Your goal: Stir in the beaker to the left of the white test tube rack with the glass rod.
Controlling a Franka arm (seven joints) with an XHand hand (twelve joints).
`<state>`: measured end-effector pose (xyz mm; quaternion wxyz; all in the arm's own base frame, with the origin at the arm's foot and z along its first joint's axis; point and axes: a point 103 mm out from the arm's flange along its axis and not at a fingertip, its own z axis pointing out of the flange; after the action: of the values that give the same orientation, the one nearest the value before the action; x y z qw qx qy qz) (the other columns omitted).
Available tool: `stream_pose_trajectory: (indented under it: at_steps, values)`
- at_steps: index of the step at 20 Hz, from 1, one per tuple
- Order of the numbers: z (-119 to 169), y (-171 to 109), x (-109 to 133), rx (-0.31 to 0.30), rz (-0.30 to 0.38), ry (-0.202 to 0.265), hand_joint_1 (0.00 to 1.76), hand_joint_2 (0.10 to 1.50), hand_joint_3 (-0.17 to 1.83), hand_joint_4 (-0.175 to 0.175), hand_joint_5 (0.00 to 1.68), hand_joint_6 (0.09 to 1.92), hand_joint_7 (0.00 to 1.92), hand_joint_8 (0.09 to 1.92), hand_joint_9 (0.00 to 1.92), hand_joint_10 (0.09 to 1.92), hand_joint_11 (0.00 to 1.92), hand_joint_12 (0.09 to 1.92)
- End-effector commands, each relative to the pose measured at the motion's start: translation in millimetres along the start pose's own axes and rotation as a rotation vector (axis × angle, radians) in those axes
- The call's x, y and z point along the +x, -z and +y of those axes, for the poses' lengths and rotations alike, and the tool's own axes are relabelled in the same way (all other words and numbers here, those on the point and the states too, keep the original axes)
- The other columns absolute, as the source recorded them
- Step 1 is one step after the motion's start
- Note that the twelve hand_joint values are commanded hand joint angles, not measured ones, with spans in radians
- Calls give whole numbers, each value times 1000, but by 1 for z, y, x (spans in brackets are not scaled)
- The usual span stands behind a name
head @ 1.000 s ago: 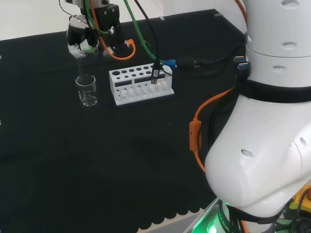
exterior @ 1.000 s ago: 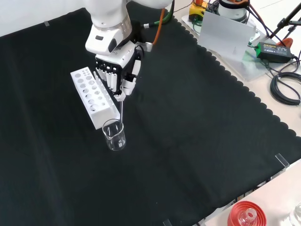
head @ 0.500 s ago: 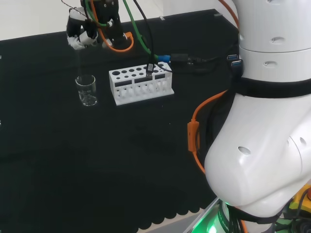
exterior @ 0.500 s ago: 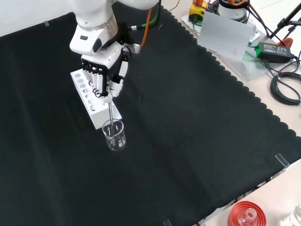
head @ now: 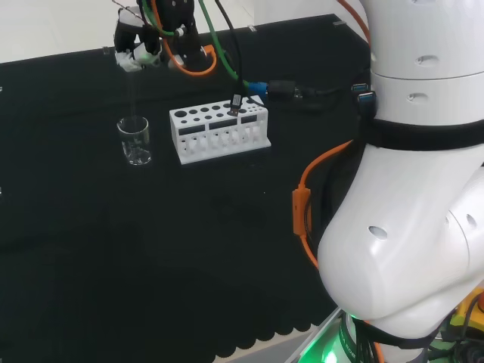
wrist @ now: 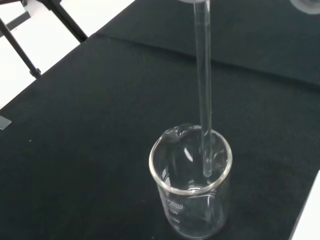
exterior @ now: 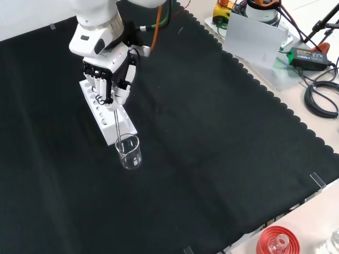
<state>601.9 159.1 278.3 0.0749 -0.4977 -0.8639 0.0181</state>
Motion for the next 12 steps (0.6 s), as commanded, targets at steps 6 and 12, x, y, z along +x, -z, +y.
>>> stream_pose_trajectory:
  at_steps: [6, 12]
  values:
    - [-31, -10, 7, 25, 1, -8, 1307, 1057, -41, -175, 1078, 594, 1249, 841, 1709, 461, 1560, 701]
    - [-38, -13, 22, -4, -41, 2, 1307, 1057, -41, -175, 1078, 595, 1250, 840, 1710, 461, 1560, 701]
